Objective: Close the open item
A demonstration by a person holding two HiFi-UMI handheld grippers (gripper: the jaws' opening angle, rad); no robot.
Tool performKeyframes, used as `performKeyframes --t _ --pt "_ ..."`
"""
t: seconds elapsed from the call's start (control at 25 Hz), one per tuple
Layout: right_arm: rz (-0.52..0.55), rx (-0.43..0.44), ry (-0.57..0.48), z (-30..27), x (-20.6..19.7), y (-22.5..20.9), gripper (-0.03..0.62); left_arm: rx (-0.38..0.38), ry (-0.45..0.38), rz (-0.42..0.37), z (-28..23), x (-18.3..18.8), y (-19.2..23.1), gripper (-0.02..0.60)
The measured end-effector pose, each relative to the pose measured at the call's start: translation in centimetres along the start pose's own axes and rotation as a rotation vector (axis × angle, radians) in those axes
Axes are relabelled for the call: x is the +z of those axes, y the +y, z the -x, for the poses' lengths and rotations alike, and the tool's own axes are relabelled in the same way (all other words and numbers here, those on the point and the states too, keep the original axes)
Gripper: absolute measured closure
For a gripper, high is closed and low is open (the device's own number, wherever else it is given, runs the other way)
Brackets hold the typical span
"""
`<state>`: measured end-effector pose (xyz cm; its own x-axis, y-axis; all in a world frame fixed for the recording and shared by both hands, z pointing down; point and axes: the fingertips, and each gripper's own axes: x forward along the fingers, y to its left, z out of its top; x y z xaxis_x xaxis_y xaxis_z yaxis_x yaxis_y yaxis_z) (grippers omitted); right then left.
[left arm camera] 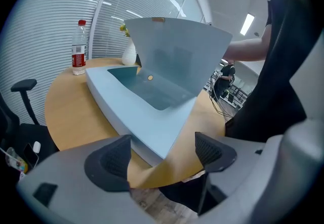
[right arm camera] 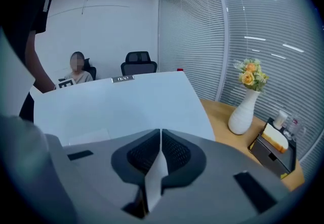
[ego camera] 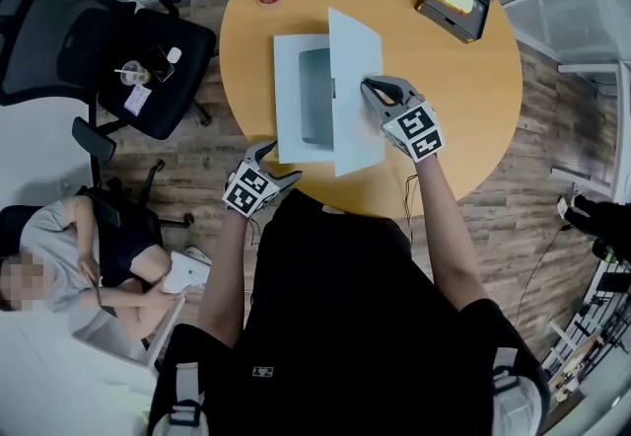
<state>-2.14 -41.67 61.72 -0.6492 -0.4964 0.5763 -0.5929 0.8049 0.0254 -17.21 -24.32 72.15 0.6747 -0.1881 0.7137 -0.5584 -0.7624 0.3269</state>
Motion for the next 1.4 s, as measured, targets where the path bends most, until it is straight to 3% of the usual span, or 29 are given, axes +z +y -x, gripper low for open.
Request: performKeyframes --t 0.44,0.8,1.08,1.4 --pt "0.034 0.062 0.047 -3.4 -0.4 2.0 0.585 -0.043 -0.001 -0.016 -0.6 -0.3 -1.1 0.198" --pt "0.149 0.084 0.155 -5.7 -1.7 3.6 0.585 -0.042 0.012 -0.028 -0.5 -0.3 -1.1 0.198" --pt "0.179 0.105 0.205 -7.1 -2.1 4.6 0.585 -0.042 0.010 -0.026 -0.2 -0.1 -1.2 0.198" --pt "0.211 0.122 0.254 -9.0 -3.5 5.4 0.585 -0.037 0.047 -0.083 0.1 0.3 -1.1 0.198"
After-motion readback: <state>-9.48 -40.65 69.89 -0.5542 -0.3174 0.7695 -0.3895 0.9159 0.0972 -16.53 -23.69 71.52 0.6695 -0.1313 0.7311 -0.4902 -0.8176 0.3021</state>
